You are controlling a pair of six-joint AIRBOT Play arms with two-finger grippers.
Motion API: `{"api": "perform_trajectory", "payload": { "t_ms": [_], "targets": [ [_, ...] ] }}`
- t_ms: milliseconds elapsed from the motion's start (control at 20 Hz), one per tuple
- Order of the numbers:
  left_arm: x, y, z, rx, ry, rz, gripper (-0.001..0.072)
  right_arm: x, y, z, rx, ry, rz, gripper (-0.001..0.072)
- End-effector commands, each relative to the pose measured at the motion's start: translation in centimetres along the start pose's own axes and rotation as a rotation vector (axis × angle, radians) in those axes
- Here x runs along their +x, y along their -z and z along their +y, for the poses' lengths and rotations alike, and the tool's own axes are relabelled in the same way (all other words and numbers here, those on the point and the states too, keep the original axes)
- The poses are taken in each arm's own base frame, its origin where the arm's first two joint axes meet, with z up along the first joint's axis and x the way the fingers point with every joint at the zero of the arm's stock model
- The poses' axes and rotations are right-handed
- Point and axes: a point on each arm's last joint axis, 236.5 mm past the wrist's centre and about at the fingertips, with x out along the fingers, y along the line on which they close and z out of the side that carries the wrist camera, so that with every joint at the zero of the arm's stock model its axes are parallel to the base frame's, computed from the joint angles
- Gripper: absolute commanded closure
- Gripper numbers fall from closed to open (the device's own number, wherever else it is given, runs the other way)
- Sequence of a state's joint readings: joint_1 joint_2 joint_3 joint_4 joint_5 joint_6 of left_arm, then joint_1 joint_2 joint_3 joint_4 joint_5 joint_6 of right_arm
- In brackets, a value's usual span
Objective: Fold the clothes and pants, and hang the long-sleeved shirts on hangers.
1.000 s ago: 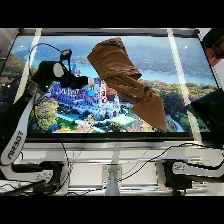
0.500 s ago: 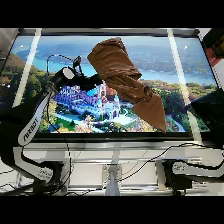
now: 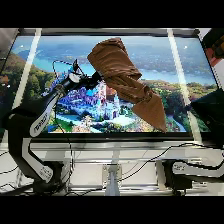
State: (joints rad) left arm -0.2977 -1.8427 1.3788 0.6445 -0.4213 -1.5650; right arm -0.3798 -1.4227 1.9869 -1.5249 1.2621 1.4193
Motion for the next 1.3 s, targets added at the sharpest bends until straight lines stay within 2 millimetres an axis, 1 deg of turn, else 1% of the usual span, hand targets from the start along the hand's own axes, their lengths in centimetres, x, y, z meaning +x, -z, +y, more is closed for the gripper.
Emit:
{"api": "perform_trajectory", "payload": {
  "t_ms": [0, 250, 350, 550, 650, 750, 950, 1000, 1100, 1150, 1200, 1250],
  "targets": [
    [1.7, 0.1, 0.7, -0.062, -0.001, -0.040, 0.0142, 0.0, -0.3, 0.6, 0.010, -0.026, -0.014, 0.0699],
    [3.2, 0.0, 0.9, -0.130, 0.001, -0.107, 0.0125, 0.0, -0.3, 0.6, 0.009, -0.026, -0.014, 0.0699],
    [3.4, 0.0, 0.5, -0.182, 0.016, -0.126, 0.0126, 0.0, -0.3, 0.6, 0.010, -0.026, -0.014, 0.0699],
    [4.0, 0.3, 0.1, -0.186, 0.014, -0.168, 0.0127, 0.0, -0.3, 0.7, 0.010, -0.027, -0.014, 0.0699],
    [4.1, -0.2, -0.2, -0.191, 0.011, -0.234, 0.0126, 0.0, -0.3, 0.7, 0.010, -0.029, -0.014, 0.0699],
    [4.1, -0.7, -0.2, -0.255, 0.017, -0.279, 0.0126, 0.0, -0.3, 0.8, 0.011, -0.032, -0.014, 0.0699],
    [4.0, -1.2, -0.2, -0.291, 0.023, -0.325, 0.0132, 0.0, -0.3, 0.8, 0.012, -0.033, -0.014, 0.0699],
    [4.1, -1.2, -0.2, -0.293, 0.022, -0.332, 0.0155, 0.0, -0.3, 0.8, 0.011, -0.032, -0.013, 0.0699],
    [4.2, -1.2, 0.1, -0.334, 0.022, -0.335, 0.0269, 0.0, -0.3, 0.8, 0.011, -0.033, -0.013, 0.0699],
    [4.3, -1.1, 0.3, -0.365, 0.024, -0.333, 0.0347, 0.0, -0.3, 0.8, 0.011, -0.033, -0.011, 0.0699],
    [4.4, -0.9, 0.4, -0.385, 0.025, -0.331, 0.0546, 0.0, -0.2, 0.8, 0.011, -0.033, -0.010, 0.0699],
    [4.5, -0.9, 0.3, -0.381, 0.026, -0.330, 0.0665, 0.0, -0.2, 0.8, 0.011, -0.033, -0.009, 0.0699]
  ]
}}
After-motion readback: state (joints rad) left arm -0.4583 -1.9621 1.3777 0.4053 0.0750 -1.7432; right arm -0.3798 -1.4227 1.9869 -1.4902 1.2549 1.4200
